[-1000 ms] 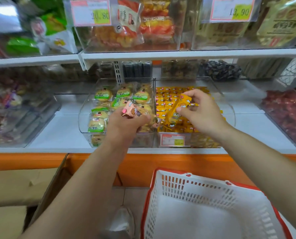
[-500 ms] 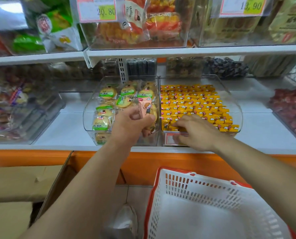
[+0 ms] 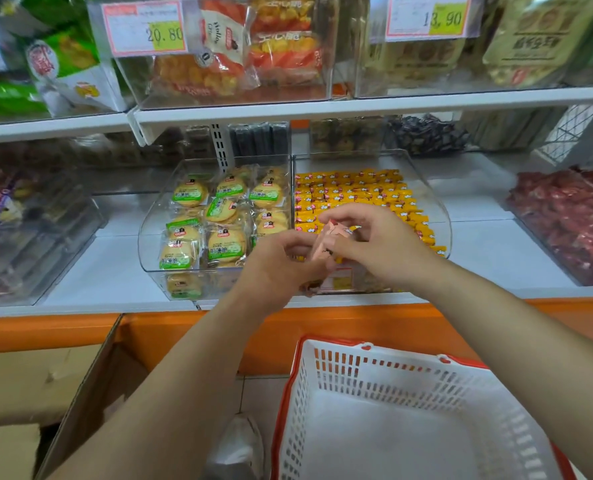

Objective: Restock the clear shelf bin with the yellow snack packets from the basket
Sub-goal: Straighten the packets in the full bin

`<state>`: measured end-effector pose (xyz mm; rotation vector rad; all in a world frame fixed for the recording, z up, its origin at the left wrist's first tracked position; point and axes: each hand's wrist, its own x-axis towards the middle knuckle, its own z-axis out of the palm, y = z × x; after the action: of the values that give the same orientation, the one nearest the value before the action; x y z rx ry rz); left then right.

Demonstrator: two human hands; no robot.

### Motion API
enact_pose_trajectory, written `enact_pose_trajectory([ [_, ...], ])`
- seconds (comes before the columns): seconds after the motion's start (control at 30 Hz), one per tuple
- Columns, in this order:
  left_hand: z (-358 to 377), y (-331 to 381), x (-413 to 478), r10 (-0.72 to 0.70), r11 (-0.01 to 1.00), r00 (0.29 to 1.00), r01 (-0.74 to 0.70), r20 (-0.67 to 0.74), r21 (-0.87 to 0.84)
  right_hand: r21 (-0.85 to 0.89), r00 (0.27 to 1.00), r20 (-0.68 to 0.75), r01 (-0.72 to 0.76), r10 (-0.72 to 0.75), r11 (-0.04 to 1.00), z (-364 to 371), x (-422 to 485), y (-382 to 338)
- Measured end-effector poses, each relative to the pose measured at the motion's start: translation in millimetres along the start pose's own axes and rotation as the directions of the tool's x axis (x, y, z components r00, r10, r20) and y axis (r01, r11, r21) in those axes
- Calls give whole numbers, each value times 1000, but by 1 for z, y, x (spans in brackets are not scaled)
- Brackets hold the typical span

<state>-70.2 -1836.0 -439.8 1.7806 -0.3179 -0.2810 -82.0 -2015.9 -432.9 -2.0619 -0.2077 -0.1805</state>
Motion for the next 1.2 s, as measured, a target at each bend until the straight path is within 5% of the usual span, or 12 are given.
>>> enact_pose_trajectory([
  [0.13,-3,-2,7,-49,995,996,43,-72,-87,271,977,-174,-73,123,960,-8,-2,16],
  [0.3,-11,-24,14,-1,927,952,115,-305,357,339,911,-361,-68,197,938,-13,10,26],
  [0.5,-8,-43,16,17,712,965,172,-262,681,-3,955,-265,-139,134,990,-1,30,29],
  [0.63,-5,-56,19,84,619,956,171,-281,766,-224,990,-138,-20,-12,974,-8,36,22],
  [0.83,2,-68,26,152,601,927,189,-344,776,-535,974,112,225,-196,814,4,57,-3],
  [1.07,3,-73,28,172,601,916,193,-361,776,-600,972,210,211,-102,771,28,60,-3],
  [1.2,2,-73,29,169,591,921,191,-352,784,-622,983,141,179,-117,762,31,53,10],
])
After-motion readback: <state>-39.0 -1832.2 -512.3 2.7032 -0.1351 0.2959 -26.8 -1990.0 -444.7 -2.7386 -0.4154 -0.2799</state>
